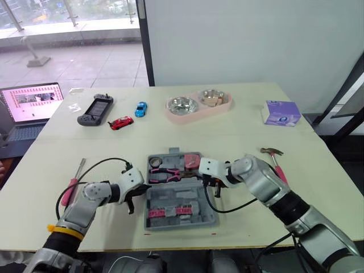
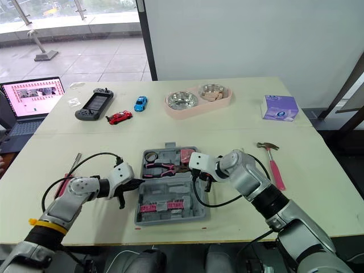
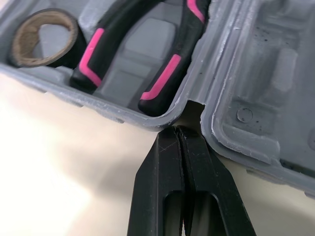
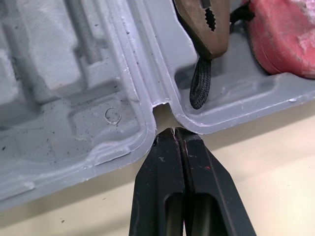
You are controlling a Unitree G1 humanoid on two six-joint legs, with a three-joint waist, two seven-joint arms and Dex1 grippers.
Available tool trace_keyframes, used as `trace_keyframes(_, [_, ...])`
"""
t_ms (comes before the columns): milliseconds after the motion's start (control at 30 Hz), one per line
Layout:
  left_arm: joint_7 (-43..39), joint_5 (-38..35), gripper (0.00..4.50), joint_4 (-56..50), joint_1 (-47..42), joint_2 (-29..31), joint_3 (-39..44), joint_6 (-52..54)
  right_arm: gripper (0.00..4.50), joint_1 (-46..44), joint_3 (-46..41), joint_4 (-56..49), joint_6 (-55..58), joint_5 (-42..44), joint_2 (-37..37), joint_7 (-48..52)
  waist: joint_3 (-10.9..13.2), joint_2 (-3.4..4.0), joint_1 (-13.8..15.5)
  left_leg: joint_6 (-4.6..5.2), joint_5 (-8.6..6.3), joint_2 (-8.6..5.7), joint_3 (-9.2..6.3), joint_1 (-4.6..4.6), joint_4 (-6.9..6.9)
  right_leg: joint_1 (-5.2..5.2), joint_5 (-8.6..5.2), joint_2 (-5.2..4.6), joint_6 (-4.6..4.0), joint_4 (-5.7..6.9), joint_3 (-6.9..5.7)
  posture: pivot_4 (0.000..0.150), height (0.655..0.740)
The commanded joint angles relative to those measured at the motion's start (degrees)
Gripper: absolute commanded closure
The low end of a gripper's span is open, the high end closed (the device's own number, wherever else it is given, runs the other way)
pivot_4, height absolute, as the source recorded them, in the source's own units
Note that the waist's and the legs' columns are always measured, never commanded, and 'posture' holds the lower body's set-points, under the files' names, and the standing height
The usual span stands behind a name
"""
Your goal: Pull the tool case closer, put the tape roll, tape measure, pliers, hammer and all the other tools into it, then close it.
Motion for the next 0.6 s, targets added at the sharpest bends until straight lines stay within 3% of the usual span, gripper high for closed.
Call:
trace_keyframes(33, [1.85,1.89,4.44,2.89,-1.19,-1.23,-1.29,-0.82,4.5,-0.66,-0.13,-1.88,-1.92,0.73,0.78,0.93,0.0,0.0,-0.06,-0.01,0.0,0.0,0.0,0.0,0.0,0.0,0.0,0.0,0.0,0.0,0.0,0.15,0.736])
trace_keyframes(600, [0.38,0.05,4.44,-7.24,5.95,-1.29,-1.58,2.64,4.5,1.56,-0.66,-7.26,1.84,1.58,0.03,1.36,0.0,0.0,-0.21,-0.03,0.01,0.0,0.0,-0.08,-0.07,-0.11,0.0,0.0,0.01,-0.03,0.01,0.15,0.736])
